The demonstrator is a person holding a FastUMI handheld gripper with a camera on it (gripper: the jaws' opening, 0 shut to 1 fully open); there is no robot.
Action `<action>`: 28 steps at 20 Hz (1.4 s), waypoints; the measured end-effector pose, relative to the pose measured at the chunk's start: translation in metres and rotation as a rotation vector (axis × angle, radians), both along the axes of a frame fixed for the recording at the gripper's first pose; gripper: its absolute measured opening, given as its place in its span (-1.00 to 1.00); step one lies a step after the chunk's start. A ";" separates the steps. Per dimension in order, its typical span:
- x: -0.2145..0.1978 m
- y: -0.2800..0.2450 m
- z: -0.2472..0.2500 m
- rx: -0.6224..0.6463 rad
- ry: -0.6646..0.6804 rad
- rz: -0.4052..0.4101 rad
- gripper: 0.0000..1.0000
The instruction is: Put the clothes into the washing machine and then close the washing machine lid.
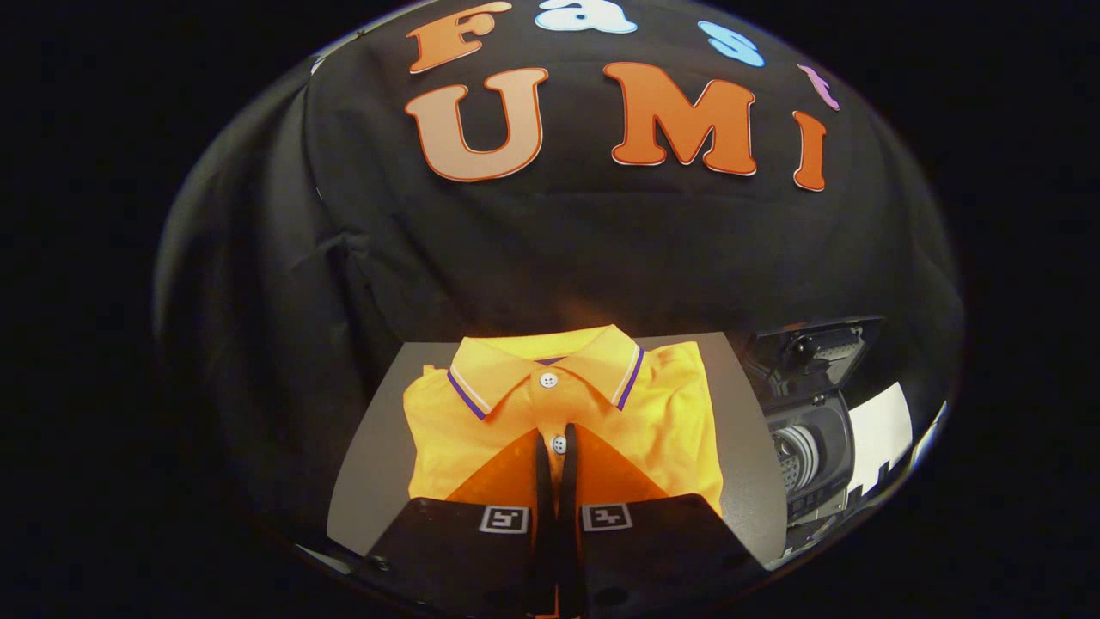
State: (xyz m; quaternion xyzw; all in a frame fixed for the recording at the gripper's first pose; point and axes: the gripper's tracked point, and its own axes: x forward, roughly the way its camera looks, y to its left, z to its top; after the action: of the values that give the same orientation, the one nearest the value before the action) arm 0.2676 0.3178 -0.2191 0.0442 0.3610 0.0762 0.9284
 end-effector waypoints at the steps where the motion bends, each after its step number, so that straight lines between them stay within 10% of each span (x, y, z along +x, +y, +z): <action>1: 0.001 -0.001 0.007 0.018 -0.017 0.006 -0.82; 11: -0.004 -0.113 0.108 0.238 -0.199 0.086 -0.82; 28: 0.023 -0.335 0.200 0.207 -0.351 0.031 -0.83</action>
State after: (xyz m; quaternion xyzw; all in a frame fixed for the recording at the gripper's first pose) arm 0.2905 -0.0173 -0.0190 0.1199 0.1844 0.1336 0.9663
